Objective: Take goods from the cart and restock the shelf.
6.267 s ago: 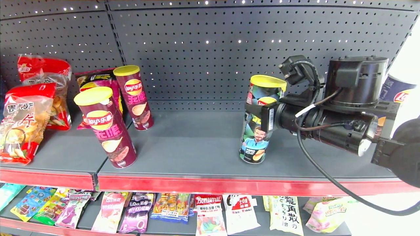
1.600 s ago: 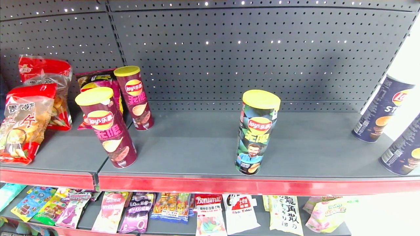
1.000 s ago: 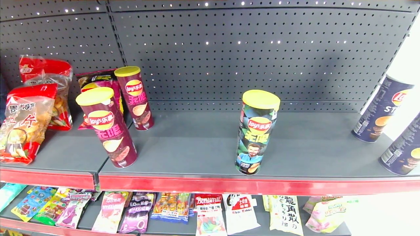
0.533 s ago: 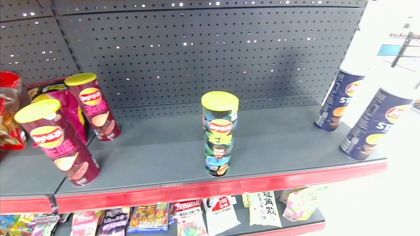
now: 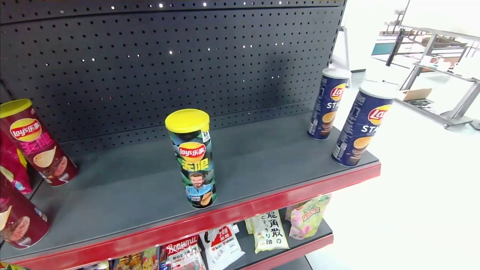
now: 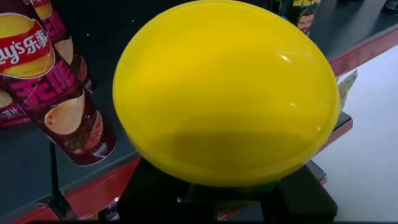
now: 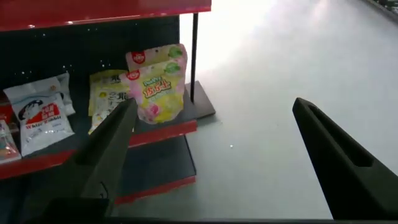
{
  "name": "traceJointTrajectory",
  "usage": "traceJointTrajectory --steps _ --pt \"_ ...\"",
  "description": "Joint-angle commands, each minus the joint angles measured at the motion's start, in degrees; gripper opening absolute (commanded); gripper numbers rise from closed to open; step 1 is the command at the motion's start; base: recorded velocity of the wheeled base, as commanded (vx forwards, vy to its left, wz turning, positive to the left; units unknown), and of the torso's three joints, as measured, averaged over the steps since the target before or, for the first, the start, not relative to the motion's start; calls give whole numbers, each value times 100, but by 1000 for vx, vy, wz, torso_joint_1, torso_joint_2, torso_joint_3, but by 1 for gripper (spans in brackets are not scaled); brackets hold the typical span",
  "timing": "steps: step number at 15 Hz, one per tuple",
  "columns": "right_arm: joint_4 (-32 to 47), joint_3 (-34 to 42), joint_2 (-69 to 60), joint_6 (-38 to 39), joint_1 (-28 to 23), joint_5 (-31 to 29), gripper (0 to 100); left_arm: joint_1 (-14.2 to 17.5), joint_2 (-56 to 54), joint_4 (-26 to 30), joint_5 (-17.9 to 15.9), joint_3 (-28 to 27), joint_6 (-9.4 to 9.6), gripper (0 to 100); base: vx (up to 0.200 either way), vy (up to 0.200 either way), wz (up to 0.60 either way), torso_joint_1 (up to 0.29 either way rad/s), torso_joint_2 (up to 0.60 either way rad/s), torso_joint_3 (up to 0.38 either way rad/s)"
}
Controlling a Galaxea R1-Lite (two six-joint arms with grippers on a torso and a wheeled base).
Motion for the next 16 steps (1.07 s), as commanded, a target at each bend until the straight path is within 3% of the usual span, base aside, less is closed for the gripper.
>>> traceJointTrajectory --steps 1,2,5,16 --pt "-480 267 25 45 5 64 100 5 23 -5 -6 -6 0 0 0 0 0 0 0 0" --pt "-1385 619 25 151 5 548 100 5 15 -5 -85 12 0 0 0 0 0 0 0 0" --pt "-1359 619 25 195 5 1101 100 5 50 -5 -147 20 0 0 0 0 0 0 0 0" --pt "-998 628 33 344 -4 838 100 5 190 -40 -199 3 -9 0 0 0 0 0 0 0"
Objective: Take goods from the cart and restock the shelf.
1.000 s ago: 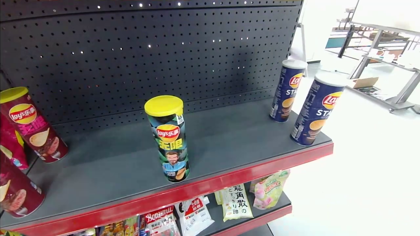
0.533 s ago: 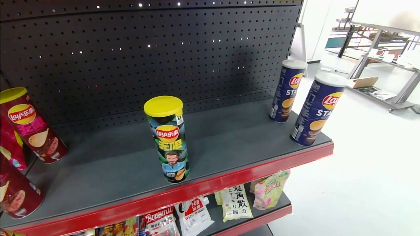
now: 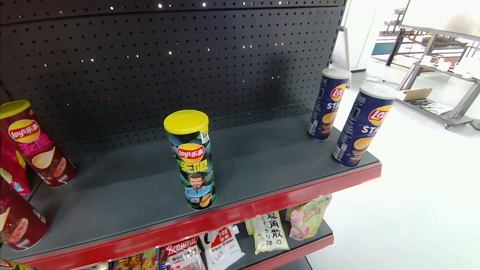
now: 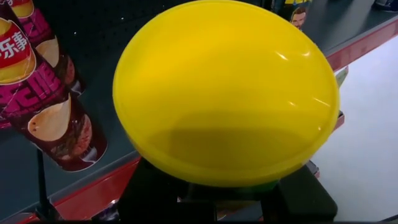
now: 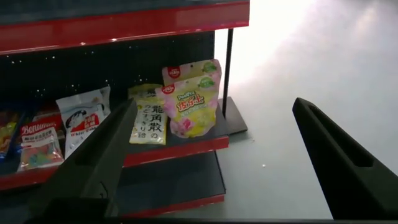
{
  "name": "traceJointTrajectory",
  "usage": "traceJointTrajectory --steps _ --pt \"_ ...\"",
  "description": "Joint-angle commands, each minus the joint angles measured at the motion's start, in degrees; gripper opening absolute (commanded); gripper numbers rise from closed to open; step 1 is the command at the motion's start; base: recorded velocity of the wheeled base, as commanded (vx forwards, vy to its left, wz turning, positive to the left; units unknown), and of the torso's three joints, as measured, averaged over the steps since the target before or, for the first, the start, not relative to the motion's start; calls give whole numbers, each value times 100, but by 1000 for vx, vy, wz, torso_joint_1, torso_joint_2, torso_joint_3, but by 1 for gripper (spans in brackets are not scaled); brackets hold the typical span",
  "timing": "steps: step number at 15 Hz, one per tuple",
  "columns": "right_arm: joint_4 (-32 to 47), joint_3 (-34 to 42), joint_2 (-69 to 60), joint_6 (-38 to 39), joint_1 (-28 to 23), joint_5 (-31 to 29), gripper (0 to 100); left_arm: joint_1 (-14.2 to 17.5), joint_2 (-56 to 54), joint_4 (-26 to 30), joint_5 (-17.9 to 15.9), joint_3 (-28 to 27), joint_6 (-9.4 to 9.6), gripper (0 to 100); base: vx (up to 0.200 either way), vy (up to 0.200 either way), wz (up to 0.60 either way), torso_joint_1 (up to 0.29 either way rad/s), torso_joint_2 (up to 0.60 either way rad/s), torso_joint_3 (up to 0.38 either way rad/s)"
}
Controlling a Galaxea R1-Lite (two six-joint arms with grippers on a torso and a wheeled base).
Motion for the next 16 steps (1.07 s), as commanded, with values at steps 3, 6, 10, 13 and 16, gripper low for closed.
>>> traceJointTrajectory --steps 3,6,10,13,16 --pt "-2 5 34 -2 -213 5 100 0 -48 -10 -21 185 0 0 0 0 0 0 0 0" --pt "-2 5 -168 -2 -801 5 100 0 -31 -28 -232 203 -9 0 0 0 0 0 0 0" --pt "-2 5 -538 -2 -608 5 100 0 31 -28 -311 203 -18 0 0 0 0 0 0 0" --pt "-2 5 -538 -2 -617 5 100 0 505 -124 -460 150 -44 0 0 0 0 0 0 0" --pt "-2 5 -538 -2 -617 5 100 0 1736 -1241 -592 9 -27 0 0 0 0 0 0 0"
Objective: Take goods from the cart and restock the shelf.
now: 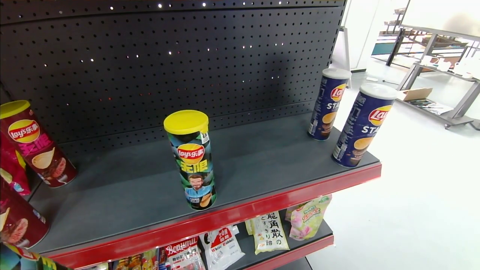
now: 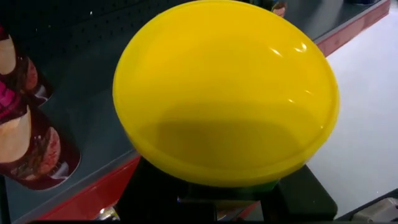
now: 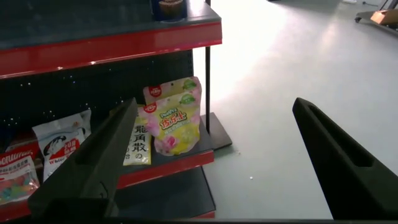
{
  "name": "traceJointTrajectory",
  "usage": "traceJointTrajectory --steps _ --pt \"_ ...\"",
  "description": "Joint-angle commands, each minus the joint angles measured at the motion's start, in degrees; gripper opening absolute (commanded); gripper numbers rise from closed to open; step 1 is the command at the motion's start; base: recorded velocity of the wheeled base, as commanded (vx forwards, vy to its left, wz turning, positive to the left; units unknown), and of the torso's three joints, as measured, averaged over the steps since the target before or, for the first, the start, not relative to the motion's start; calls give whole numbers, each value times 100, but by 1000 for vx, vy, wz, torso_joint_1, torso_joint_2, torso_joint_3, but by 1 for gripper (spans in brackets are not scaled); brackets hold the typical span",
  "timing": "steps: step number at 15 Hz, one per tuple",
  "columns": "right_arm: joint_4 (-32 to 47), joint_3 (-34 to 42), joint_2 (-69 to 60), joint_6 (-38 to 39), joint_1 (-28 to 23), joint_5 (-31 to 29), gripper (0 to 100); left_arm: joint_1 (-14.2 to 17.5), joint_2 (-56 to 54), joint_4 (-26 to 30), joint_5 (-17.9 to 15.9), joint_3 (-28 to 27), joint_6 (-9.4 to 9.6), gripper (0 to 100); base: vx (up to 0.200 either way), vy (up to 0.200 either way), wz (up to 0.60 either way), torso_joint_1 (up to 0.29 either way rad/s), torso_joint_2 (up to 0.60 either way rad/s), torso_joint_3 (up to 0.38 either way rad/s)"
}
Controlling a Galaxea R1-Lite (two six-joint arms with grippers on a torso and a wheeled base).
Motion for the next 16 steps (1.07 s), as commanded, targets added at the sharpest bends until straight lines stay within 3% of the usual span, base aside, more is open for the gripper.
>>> traceJointTrajectory --steps 1,2,4,7,9,13,16 --pt "-1 -9 -21 -2 4 0 100 0 1526 -1088 -36 -214 15 0 0 0 0 0 0 0" --pt "-1 -9 -21 -2 4 0 100 -9 2282 -1800 -1 -443 15 0 0 0 0 0 0 0" --pt "-1 0 -21 -2 4 0 100 -123 3055 -2397 219 -680 23 0 0 0 0 0 0 0" --pt "-1 0 -21 -2 4 0 100 -220 3495 -2529 245 -1049 23 0 0 0 0 0 0 0" --pt "-1 0 -21 -2 4 0 100 -686 4119 -2529 614 -1770 -3 0 0 0 0 0 0 0" --pt "-1 0 -21 -2 4 0 100 -897 5217 -2538 817 -2587 -21 0 0 0 0 0 0 0" --pt "-1 0 -21 -2 4 0 100 -1055 6202 -2898 931 -3237 -284 0 0 0 0 0 0 0"
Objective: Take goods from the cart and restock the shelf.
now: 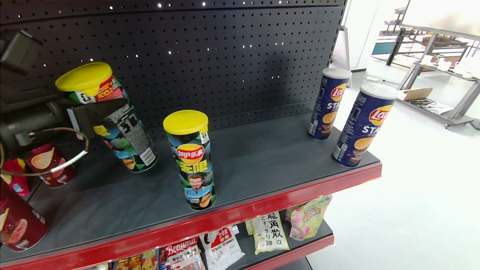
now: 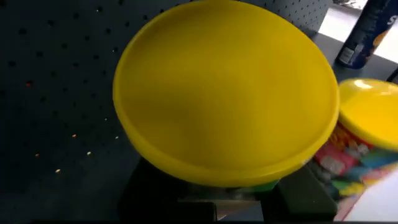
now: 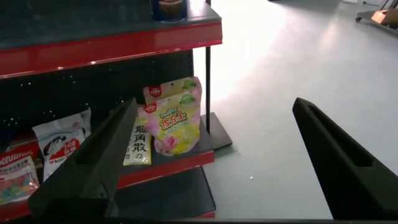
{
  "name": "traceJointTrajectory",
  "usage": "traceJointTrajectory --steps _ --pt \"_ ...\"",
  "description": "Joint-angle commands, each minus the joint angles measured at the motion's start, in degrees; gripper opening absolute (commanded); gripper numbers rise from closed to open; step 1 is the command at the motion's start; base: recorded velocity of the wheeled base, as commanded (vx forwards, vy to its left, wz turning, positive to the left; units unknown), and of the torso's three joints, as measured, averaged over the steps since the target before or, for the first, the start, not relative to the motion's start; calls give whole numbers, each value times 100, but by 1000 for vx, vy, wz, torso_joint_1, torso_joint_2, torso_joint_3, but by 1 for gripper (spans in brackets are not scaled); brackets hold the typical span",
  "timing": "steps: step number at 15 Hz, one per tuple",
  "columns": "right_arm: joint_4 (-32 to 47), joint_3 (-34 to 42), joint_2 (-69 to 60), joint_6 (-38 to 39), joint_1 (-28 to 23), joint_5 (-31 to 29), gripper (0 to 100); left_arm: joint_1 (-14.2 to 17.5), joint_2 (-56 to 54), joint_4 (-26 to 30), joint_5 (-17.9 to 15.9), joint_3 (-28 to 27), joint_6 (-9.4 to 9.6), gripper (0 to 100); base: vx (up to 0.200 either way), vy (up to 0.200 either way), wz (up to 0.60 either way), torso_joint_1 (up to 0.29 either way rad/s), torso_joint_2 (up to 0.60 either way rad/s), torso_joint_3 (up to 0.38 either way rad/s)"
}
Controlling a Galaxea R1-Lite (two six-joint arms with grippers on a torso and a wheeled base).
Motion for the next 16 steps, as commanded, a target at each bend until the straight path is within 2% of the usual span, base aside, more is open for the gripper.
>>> traceJointTrajectory --steps 1,2,3,4,8,13,14,16 --pt "-1 -9 -5 -2 1 0 100 -135 986 -166 159 -559 -93 0 0 0 0 0 0 0" --pt "-1 -9 -5 -2 1 0 100 -135 986 -166 159 -559 -93 0 0 0 0 0 0 0" --pt "-1 0 -5 -2 1 0 100 -442 1479 -183 528 -998 -207 0 0 0 0 0 0 0" --pt "-1 0 -5 -2 1 0 100 -548 1646 -174 598 -1086 -269 0 0 0 0 0 0 0" --pt "-1 0 -5 -2 1 0 100 -733 2270 -192 624 -1499 -365 0 0 0 0 0 0 0" --pt "-1 0 -5 -2 1 0 100 -908 2797 -500 633 -1816 -365 0 0 0 0 0 0 0" --pt "-1 0 -5 -2 1 0 100 -908 2867 -517 677 -1833 -365 0 0 0 0 0 0 0" --pt "-1 0 -5 -2 1 0 100 -917 2973 -526 1073 -1842 -365 0 0 0 0 0 0 0"
